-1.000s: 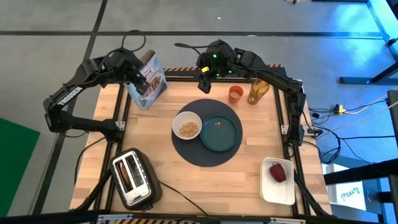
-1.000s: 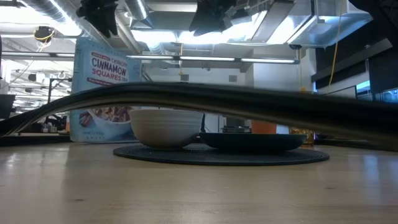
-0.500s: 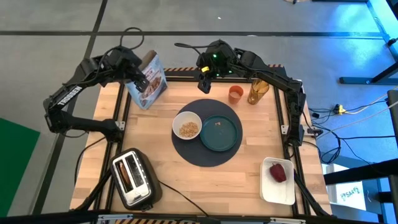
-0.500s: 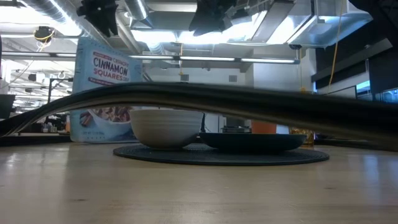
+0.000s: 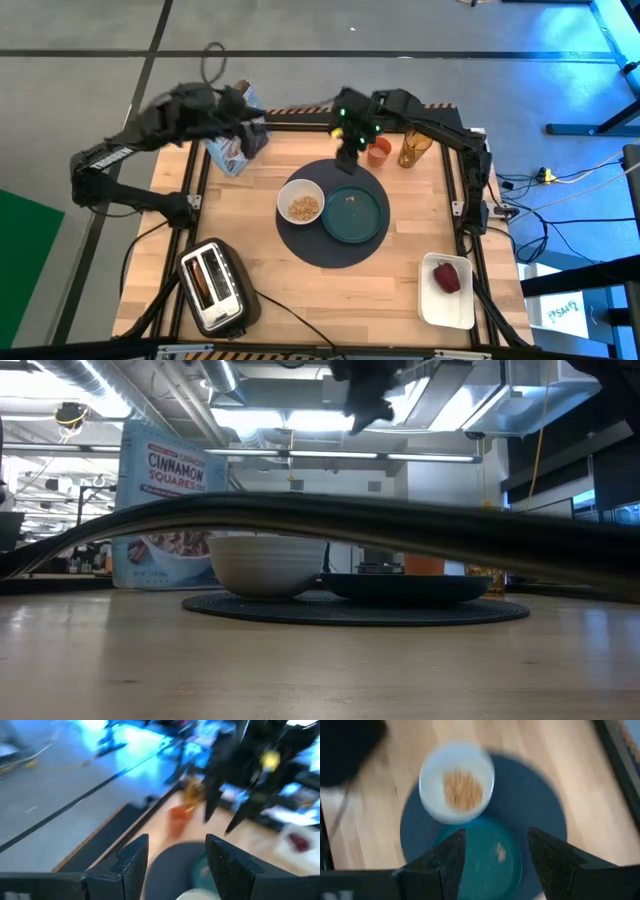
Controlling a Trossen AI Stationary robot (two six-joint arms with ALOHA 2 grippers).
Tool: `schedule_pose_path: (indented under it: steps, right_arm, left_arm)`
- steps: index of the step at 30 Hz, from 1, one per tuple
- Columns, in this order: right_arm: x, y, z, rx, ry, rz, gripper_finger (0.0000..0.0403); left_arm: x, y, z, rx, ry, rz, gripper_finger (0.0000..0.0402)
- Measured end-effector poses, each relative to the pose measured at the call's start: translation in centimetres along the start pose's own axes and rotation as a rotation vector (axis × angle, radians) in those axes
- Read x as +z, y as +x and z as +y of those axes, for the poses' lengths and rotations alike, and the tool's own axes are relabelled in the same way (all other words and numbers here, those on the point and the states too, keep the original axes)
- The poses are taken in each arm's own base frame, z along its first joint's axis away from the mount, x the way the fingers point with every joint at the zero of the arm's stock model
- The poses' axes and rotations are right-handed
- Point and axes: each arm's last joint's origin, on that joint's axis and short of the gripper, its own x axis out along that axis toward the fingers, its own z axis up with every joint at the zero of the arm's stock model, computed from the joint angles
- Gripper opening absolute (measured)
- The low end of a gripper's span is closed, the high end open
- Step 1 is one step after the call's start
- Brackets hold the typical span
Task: Arrange a breakfast setting
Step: Put the toasted bagel on top of the green plate on the blue table mat
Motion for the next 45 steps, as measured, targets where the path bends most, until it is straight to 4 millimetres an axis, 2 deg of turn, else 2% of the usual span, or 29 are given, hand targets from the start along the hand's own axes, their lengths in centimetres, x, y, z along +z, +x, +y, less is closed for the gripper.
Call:
schedule_pose_path:
  steps: [2, 6, 10, 14, 19, 24, 27, 30, 34, 42, 45]
  right_arm:
    - [-1.0, -0.5, 1.6, -0.025, -0.02, 0.064, 0.0205]
    - [-3.1, -2.9, 4.4, -0.065, -0.021, 0.053, 0.0205]
    - [-6.0, -4.3, 5.7, -0.115, 0.077, 0.052, 0.0205]
    - [-9.9, -4.4, 6.6, -0.147, 0.167, 0.093, 0.0205]
    - [-16.4, -2.7, 8.9, -0.069, 0.09, 0.281, 0.0205]
    - [-22.6, -0.6, 10.9, 0.049, 0.262, 0.47, 0.0204]
    - [-25.3, 0.6, 11.6, 0.025, 0.404, 0.538, 0.0204]
    - [-27.3, 1.5, 11.9, -0.054, 0.529, 0.584, 0.0205]
    - [-29.3, 2.7, 12.5, -0.1, 0.568, 0.64, 0.0223]
    - [-32.9, 5.0, 12.9, -0.201, 0.681, 0.67, 0.0344]
    - [-33.9, 6.0, 12.7, -0.223, 0.701, 0.667, 0.0377]
  left_arm:
    - [-0.8, 1.5, -1.4, -0.082, 0.005, -0.045, 0.0186]
    - [-2.9, 3.6, -3.7, -0.179, 0.022, -0.089, 0.0184]
    - [-4.6, 4.9, -4.9, -0.224, 0.027, -0.121, 0.0183]
    - [-5.6, 6.1, -5.7, -0.263, 0.023, -0.164, 0.0183]
    - [-6.6, 8.4, -6.5, -0.27, 0.032, -0.138, 0.0183]
    - [-7.3, 10.4, -7.4, -0.384, 0.024, -0.107, 0.0183]
    - [-7.6, 10.7, -7.9, -0.398, 0.015, -0.101, 0.0183]
    - [-7.5, 10.6, -8.0, -0.359, 0.011, -0.115, 0.0183]
    - [-7.2, 10.7, -7.8, -0.28, -0.003, -0.156, 0.0183]
    - [-7.4, 11.2, -7.7, -0.263, -0.06, -0.14, 0.0183]
    - [-7.4, 11.4, -7.7, -0.245, -0.085, -0.144, 0.0183]
